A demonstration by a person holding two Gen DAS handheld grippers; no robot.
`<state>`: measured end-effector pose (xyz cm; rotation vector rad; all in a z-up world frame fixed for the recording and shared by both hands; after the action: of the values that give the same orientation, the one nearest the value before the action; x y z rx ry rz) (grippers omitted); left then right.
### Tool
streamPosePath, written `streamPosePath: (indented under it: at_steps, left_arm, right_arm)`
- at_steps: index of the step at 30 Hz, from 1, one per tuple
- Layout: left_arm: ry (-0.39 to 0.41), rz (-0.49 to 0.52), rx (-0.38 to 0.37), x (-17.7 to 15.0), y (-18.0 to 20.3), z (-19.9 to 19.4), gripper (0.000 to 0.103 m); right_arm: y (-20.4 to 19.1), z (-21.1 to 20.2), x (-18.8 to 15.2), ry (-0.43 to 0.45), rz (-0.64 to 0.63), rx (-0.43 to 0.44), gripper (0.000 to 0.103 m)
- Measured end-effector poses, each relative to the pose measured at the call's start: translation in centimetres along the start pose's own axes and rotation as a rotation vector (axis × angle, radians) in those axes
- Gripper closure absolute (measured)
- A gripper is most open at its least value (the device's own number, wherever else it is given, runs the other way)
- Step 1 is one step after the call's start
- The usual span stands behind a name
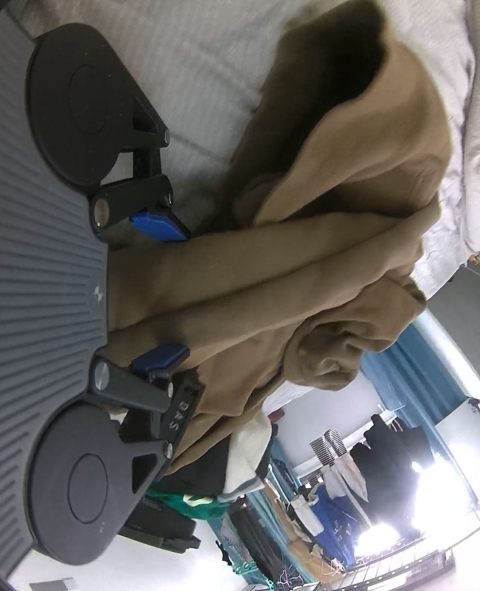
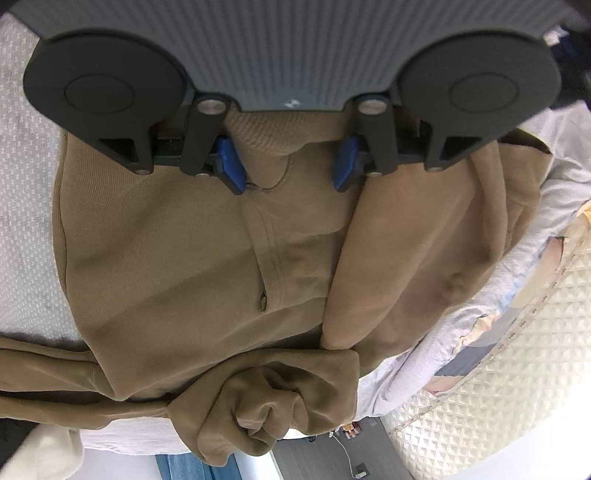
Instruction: Fold large clothes
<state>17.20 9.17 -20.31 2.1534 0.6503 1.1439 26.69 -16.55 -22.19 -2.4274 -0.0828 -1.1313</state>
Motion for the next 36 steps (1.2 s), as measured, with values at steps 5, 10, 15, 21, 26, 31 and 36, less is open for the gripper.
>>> streamPosePath:
  at_steps: [5,10,15,21,26,31,36]
  left_arm:
    - [-0.065,-0.089,-0.017,-1.2,-0.7,1.0,0.036]
    - [-0.132,-0.155,-0.063,-2.3,-0.9,1.7,0.035]
    - [-0.13,-0.099,-0.087,-3.5,0.5,1.9,0.021]
    - [-0.145,-0.052,-0.064,-4.3,1.6,3.5,0.024]
    - [-0.139,0.024,0.005,-4.3,2.4,3.7,0.071]
    - [-0.091,0.044,0.005,-2.8,2.5,0.6,0.086]
    - [0.055,0.014,-0.044,0.4,2.7,-5.7,0.088]
  right_arm:
    - [0.5,-0.1,0.1,0.002,0.004,-0.008,0.05]
    - [0.3,-0.3,-0.1,0.008,-0.001,-0.023,0.052]
    - [0.3,-0.5,-0.2,0.012,-0.017,-0.032,0.052]
    - [0.4,-0.7,-0.3,0.016,-0.02,-0.039,0.052]
    - [0.4,-0.6,-0.3,0.016,-0.027,-0.044,0.052]
    - [0.7,-0.7,-0.3,0.018,-0.021,-0.043,0.052]
    - [0.5,-0.7,-0.4,0.016,-0.035,-0.048,0.052]
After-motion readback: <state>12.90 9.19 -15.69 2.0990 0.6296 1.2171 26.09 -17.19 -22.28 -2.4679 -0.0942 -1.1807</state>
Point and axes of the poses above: each gripper's, at about its wrist camera, not at the fingertips, and z roughly the way its jaws point, y to its right, x to its top, the point moved 2 cm from there along z, roughly the way its jaws point, and after that the axes turned 10 degrees about y, right-handed, at the moved point
